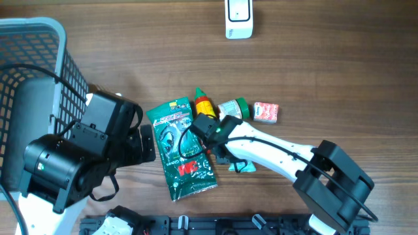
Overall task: Scan the item barcode
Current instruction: 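Move the right gripper to the wipes pack and grasp it, then lift the wipes pack and hold it toward the white scanner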
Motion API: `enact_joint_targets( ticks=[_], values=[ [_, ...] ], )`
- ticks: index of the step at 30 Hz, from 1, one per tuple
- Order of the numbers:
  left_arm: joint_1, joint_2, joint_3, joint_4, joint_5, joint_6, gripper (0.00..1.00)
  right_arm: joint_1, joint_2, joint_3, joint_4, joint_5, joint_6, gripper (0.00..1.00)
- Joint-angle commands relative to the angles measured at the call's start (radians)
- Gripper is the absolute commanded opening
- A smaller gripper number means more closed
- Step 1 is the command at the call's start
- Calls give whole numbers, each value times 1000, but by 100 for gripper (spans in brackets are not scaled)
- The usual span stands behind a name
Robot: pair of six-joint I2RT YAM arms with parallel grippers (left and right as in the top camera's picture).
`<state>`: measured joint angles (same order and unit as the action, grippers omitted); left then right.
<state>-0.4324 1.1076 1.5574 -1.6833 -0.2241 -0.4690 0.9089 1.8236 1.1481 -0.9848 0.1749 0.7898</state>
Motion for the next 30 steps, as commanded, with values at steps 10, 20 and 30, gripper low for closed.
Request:
enact_joint_targets(
  ticks=[10,20,30],
  values=[
    [5,-2,7,-1,-12,-10,100,-191,-438,56,40,-516,-174,4],
    [5,-2,7,-1,-12,-10,100,-449,-466,54,274,-1545,-611,4],
    [5,-2,7,-1,-12,-10,100,-452,-466,54,910,-1677,181,4]
  ],
)
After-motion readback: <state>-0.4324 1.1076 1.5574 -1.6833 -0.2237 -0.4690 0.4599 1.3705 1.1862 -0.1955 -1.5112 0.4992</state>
